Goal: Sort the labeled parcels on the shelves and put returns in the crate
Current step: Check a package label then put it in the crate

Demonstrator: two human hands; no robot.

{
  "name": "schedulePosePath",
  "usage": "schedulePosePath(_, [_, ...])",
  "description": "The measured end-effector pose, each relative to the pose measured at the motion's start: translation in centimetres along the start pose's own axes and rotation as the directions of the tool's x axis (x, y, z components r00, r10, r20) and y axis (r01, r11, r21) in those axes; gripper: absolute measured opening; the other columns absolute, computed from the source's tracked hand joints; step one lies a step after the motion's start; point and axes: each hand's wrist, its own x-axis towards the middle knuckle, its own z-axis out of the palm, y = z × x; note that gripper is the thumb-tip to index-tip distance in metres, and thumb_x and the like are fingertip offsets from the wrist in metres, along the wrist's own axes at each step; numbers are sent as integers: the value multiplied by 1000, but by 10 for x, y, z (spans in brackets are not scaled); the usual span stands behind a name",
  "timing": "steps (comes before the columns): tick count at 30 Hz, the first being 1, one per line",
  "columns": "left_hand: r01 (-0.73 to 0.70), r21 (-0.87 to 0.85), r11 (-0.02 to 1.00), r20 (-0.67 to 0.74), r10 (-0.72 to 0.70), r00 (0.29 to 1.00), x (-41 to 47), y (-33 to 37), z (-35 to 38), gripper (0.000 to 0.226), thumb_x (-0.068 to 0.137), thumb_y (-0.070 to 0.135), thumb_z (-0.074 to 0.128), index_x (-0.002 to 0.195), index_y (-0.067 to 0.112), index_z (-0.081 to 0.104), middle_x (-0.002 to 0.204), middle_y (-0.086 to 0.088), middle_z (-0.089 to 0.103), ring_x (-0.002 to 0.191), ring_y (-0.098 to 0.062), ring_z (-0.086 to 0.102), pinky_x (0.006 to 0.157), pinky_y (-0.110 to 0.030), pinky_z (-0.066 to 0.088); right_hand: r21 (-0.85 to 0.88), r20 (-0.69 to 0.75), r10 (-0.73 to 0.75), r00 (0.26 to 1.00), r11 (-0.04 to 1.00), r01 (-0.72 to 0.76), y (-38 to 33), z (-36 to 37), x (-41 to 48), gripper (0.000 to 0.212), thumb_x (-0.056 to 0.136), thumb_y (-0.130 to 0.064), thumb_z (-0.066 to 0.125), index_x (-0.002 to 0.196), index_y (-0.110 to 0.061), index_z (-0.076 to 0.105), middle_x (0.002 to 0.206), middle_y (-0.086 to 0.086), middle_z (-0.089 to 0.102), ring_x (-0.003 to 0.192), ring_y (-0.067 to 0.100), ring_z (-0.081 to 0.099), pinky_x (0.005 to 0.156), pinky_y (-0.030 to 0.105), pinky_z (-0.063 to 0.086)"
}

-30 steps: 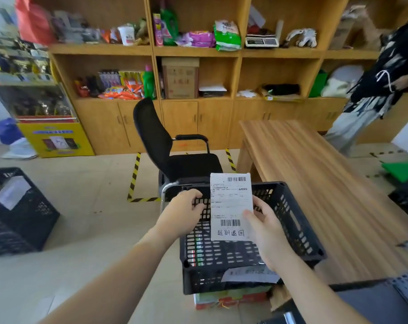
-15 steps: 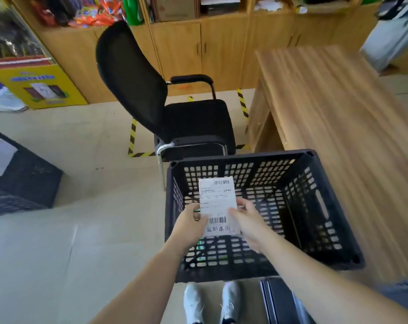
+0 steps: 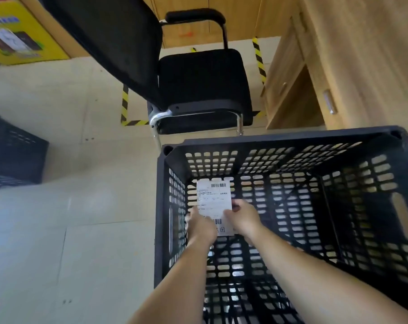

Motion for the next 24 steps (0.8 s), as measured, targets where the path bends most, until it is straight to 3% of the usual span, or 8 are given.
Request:
schedulePosePath(5, [62,37,997,-1,-62,998,10,-9,10,71,99,5,36,157,38,10,150,-12,44,110,-34,65,69,-39,58,-8,-32,6,999,1000,-6,8,19,18,31,92,-12,65,122,-15,68,90,-11,68,84,9,65,68,21,51])
schedulePosePath(7, [31,95,995,13,-32,999,6,-7,12,73,101,8,37,160,35,4,163,-11,27,130,-38,53,90,-46,56,-11,-52,-12,999,1000,11,9,23,23,30,91,-12,65,120,-14,69,89,-9,68,84,11,65,69,24,53])
schedulePosePath(9, [0,212,977,20,-5,1000,2,-6,13,71,105,10,37,164,24,0,171,-5,4,152,-37,21,120,-53,31,-24,-60,-63,996,998,62,9,27,26,28,90,-12,65,117,-13,71,90,-6,71,86,15,67,73,24,55])
schedulePosePath(10, [-16,263,965,26,10,1000,-2,-5,13,71,105,12,37,164,19,-2,172,-1,-4,156,-34,8,124,-54,19,-34,-51,-91,995,995,89,8,29,27,27,89,-11,64,115,-13,73,89,-5,73,85,15,67,70,18,52])
schedulePosePath(13, [-32,359,933,42,18,999,-8,-5,11,72,106,17,35,163,16,-7,171,2,-12,157,-31,-1,124,-54,12,-68,-31,-124,992,990,122,4,37,28,29,88,-11,64,114,-15,75,101,2,75,89,17,66,68,9,45])
schedulePosePath(17, [-65,429,901,52,48,998,-4,-8,14,66,110,30,28,163,14,-7,172,-1,-10,157,-30,2,125,-53,15,-103,-32,-122,992,988,118,6,45,32,34,86,-18,63,118,-16,73,115,7,71,99,22,66,87,25,50])
schedulePosePath(19, [-72,444,893,47,57,997,-3,-7,15,68,110,46,22,163,12,-3,172,-3,-7,158,-29,3,124,-51,17,-110,-41,-120,992,987,115,7,44,32,32,86,-18,64,117,-16,72,113,7,71,95,21,66,81,21,48])
schedulePosePath(24, [-99,442,892,45,88,995,-1,-10,18,70,108,55,17,164,19,-4,172,0,-10,158,-25,0,123,-49,18,-76,-30,-116,993,991,114,9,40,29,28,91,-11,65,118,-12,71,105,-1,73,88,12,63,62,2,38])
